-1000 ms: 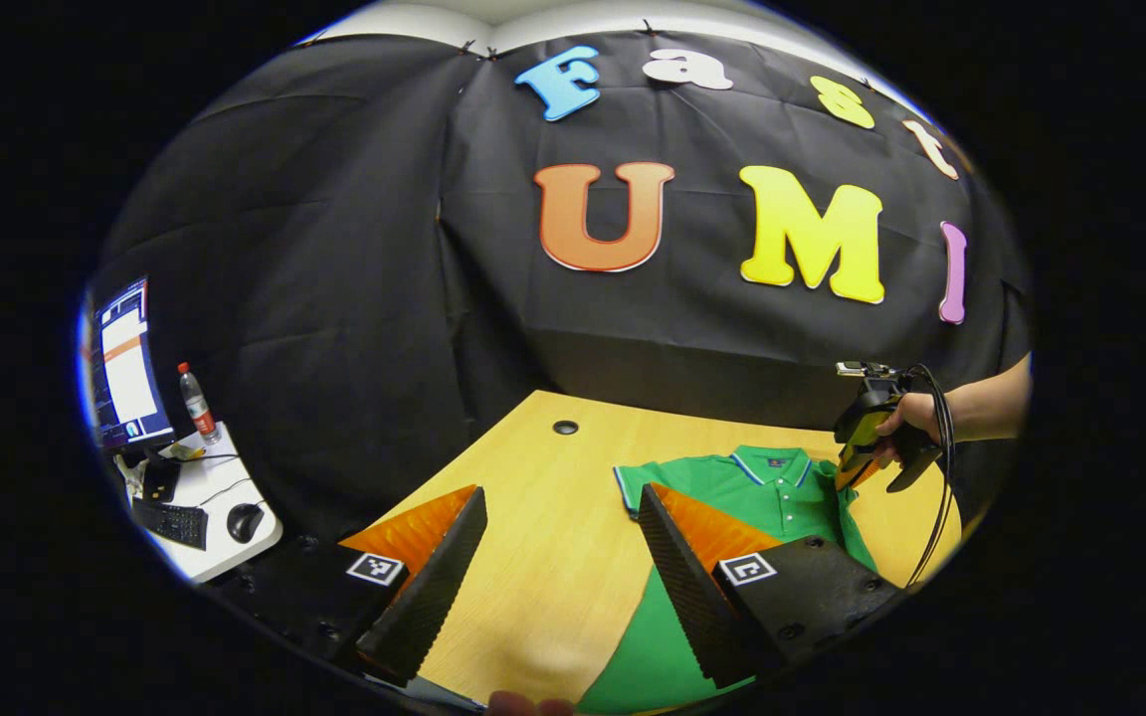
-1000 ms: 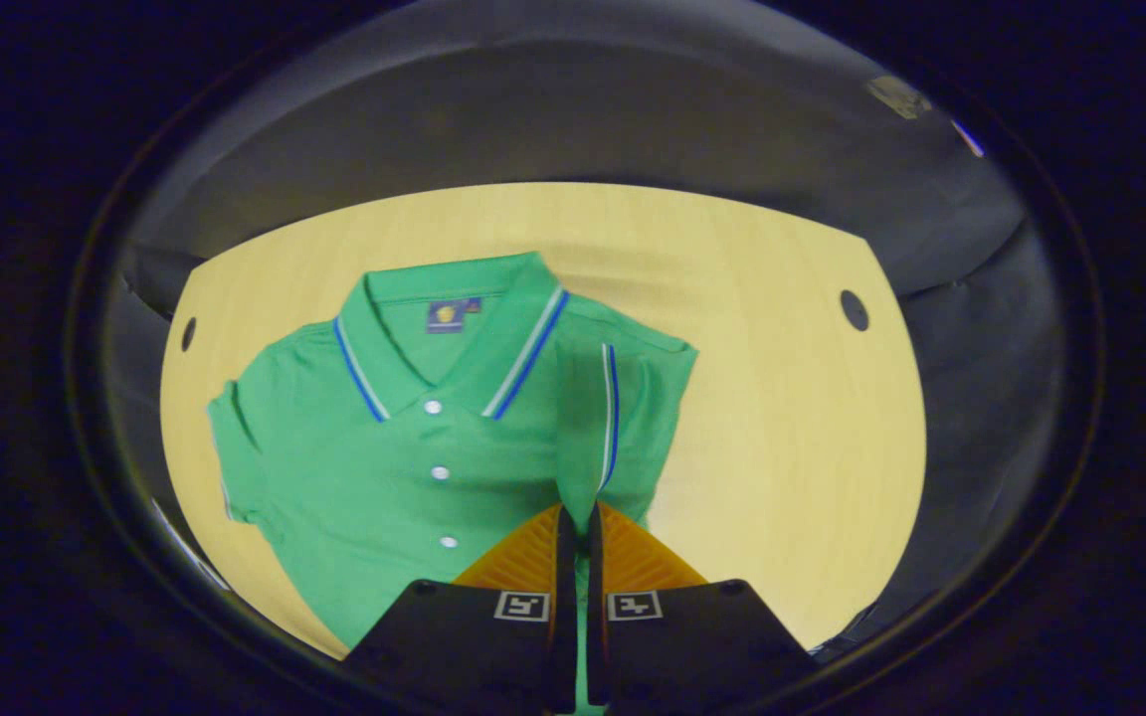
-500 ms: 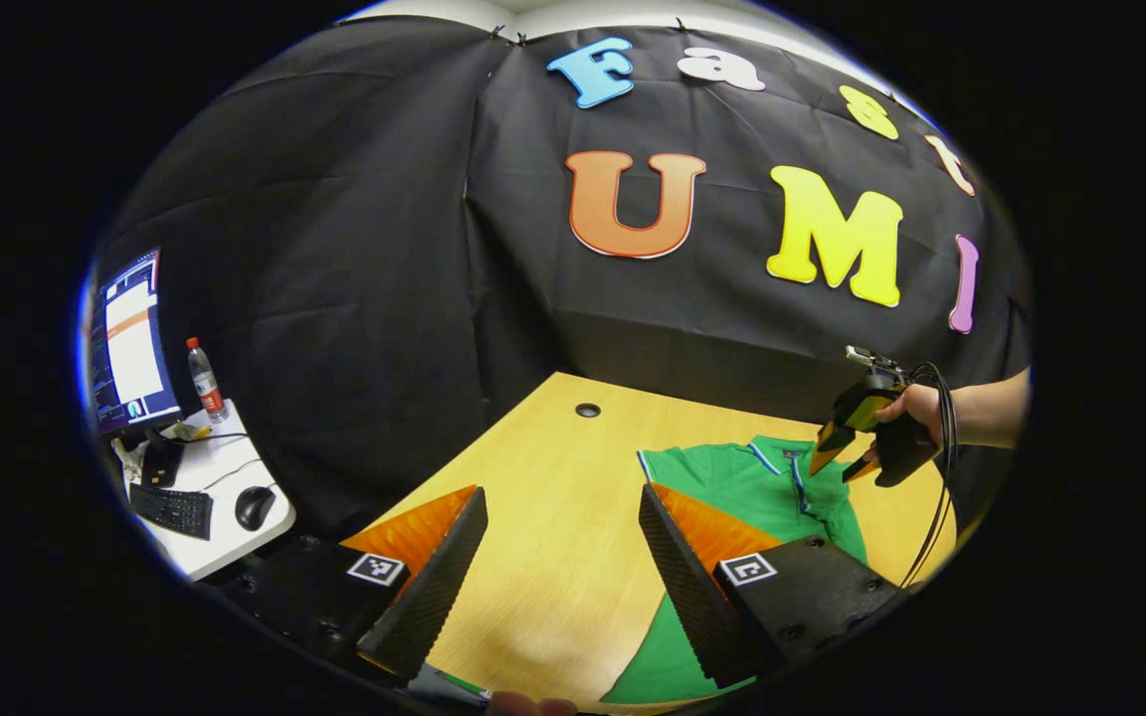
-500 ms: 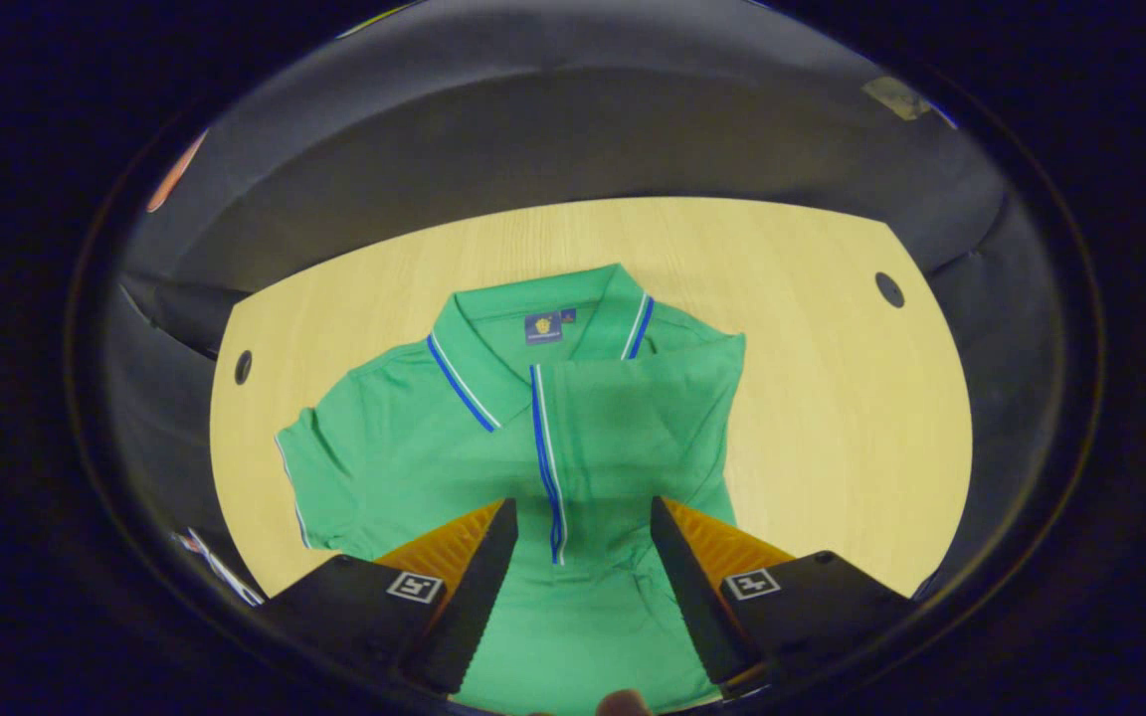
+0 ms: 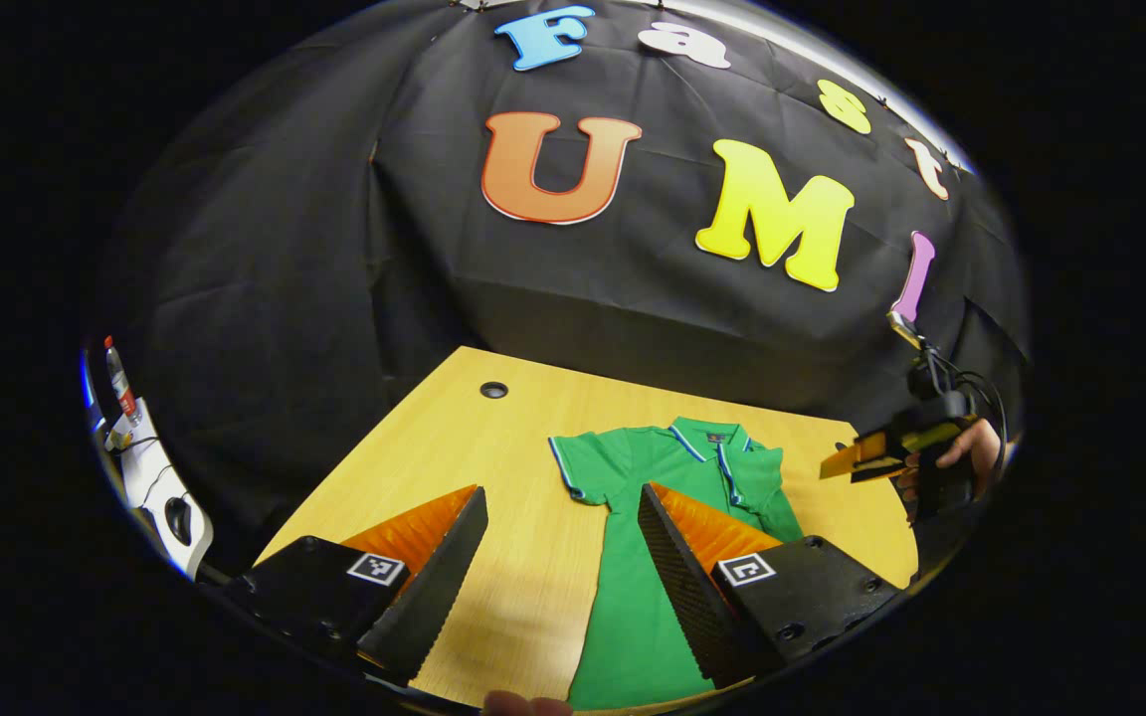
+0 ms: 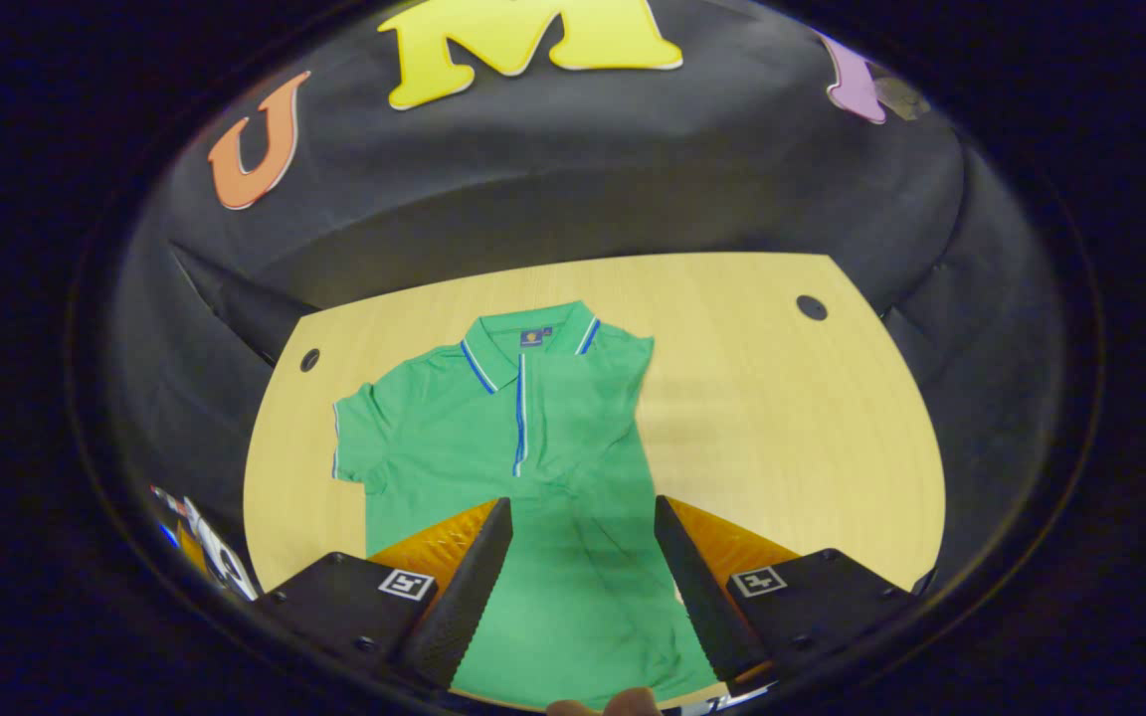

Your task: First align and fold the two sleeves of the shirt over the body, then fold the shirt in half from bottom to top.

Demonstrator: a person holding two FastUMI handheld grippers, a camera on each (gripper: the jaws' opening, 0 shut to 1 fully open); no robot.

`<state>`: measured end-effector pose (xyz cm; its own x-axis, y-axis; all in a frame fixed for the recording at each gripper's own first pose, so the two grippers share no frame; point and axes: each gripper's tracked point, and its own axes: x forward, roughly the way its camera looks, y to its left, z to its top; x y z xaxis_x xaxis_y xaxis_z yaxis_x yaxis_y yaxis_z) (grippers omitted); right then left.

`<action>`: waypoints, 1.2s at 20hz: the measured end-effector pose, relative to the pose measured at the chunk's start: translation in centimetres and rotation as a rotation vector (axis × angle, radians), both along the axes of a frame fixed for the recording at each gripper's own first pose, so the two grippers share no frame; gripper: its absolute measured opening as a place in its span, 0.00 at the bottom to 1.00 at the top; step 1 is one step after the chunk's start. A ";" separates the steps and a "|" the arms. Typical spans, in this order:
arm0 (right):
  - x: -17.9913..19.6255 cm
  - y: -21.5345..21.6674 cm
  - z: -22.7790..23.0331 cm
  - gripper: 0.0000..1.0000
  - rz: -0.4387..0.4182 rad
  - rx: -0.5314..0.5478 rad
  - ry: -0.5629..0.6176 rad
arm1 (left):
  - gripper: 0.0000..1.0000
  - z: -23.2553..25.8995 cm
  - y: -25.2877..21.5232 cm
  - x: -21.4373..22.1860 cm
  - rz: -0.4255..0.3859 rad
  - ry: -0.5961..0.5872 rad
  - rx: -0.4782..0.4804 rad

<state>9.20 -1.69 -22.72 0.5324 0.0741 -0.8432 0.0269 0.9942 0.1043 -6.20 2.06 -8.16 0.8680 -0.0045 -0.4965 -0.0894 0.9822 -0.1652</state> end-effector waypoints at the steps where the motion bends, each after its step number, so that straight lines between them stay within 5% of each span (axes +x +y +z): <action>1: -1.0 -1.1 1.2 0.92 0.002 -0.006 -0.048 | 0.99 -0.2 -0.4 0.1 -0.023 0.013 -0.020; 8: -6.7 -10.4 7.6 0.92 -0.025 -0.206 -0.288 | 0.99 -2.7 -4.3 1.1 -0.147 0.182 -0.219; 10: -8.8 -11.8 7.5 0.86 -0.043 -0.205 -0.262 | 0.99 -4.1 -5.2 1.9 -0.166 0.274 -0.297; 11: -9.6 -12.5 7.0 0.92 -0.061 -0.196 -0.245 | 0.99 -5.3 -5.6 2.5 -0.169 0.322 -0.329; 15: -12.5 -14.6 5.2 0.86 -0.118 -0.171 -0.187 | 0.99 -9.2 -4.8 5.6 -0.175 0.501 -0.403; 16: -13.0 -14.9 4.8 0.92 -0.127 -0.165 -0.171 | 0.99 -10.1 -4.3 6.3 -0.161 0.547 -0.411; 20: -14.4 -15.7 3.5 0.92 -0.147 -0.134 -0.109 | 0.98 -12.9 -3.5 9.0 -0.129 0.717 -0.471; 24: -15.4 -18.0 2.9 0.92 -0.185 -0.150 -0.084 | 0.98 -16.0 -2.7 11.0 -0.119 0.833 -0.409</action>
